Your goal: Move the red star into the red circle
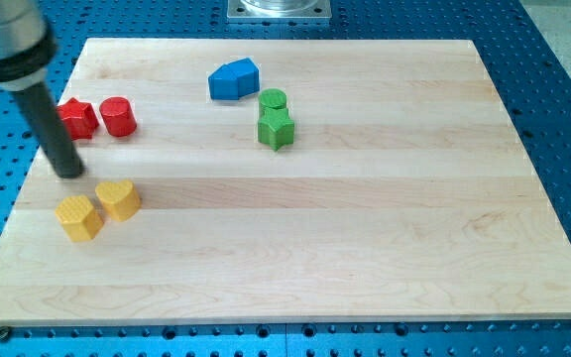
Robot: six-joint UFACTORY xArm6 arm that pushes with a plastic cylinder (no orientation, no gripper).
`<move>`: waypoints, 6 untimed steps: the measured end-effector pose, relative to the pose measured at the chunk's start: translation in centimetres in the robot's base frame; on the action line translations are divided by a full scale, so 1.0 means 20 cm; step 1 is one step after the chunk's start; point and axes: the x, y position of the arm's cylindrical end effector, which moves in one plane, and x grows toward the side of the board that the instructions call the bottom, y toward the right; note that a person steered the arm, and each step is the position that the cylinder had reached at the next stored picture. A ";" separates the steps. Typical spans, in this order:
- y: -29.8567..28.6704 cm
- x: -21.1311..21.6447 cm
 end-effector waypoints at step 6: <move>0.37 -0.56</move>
